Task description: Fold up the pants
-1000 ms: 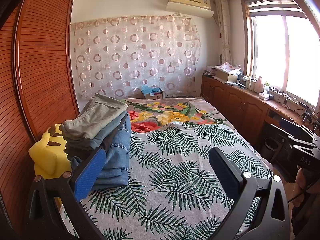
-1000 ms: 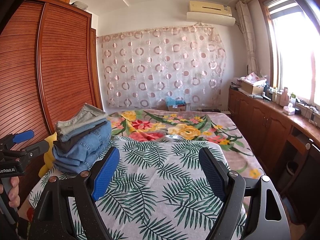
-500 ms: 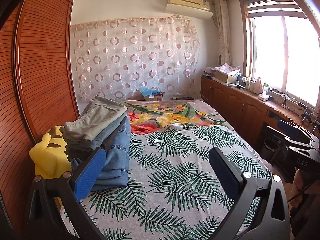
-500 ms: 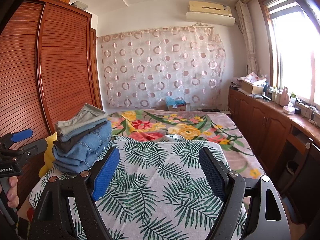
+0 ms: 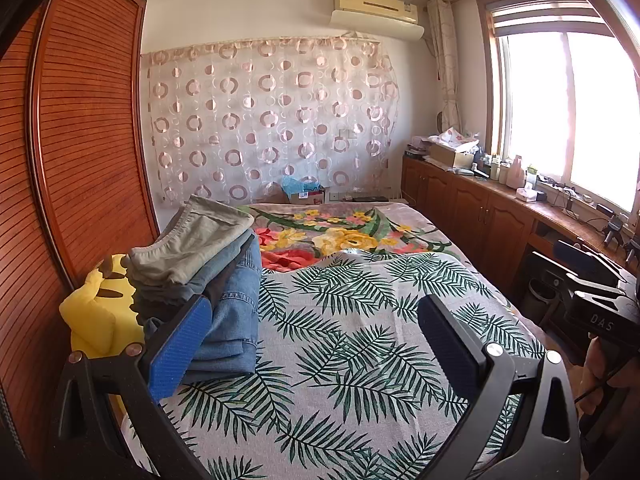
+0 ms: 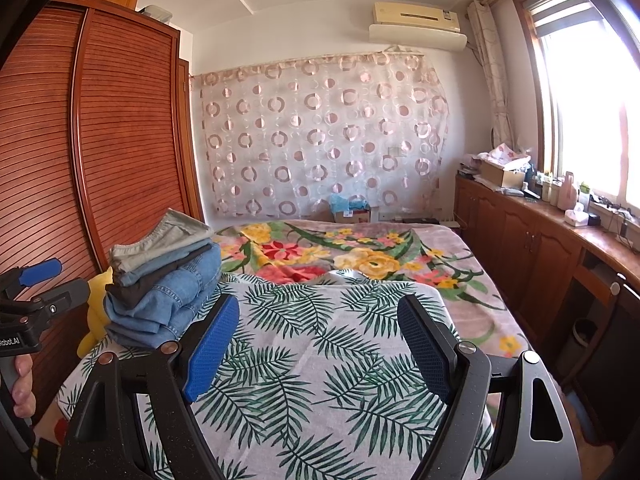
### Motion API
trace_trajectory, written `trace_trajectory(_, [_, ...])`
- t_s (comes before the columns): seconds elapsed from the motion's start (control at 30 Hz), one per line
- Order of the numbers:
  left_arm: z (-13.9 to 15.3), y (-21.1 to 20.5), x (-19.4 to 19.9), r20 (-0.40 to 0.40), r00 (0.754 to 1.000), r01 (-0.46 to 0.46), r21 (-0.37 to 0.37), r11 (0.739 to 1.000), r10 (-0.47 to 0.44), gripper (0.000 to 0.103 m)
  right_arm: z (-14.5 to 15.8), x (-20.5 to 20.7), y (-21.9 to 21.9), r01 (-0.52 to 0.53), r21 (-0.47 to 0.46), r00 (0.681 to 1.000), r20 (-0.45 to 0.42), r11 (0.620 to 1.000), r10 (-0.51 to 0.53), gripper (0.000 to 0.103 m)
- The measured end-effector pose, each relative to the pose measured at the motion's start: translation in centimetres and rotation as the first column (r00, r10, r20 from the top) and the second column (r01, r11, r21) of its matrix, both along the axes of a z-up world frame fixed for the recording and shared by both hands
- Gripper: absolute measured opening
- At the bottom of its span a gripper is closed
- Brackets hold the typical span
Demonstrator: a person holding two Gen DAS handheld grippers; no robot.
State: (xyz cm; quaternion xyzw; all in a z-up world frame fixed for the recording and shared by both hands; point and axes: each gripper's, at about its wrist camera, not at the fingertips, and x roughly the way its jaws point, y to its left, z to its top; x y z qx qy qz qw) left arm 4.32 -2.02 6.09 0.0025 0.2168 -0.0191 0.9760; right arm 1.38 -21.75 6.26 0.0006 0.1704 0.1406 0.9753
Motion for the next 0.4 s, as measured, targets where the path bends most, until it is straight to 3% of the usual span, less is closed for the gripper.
trace_trajectory(0.4, [-0.12, 0.01, -0.03, 0.001, 1.000, 0.000, 0.000, 1.000, 0.000, 0.103, -0.02, 0.00, 0.04, 0.000, 0.000, 1.000, 0.000, 1.000, 0.000, 0.083])
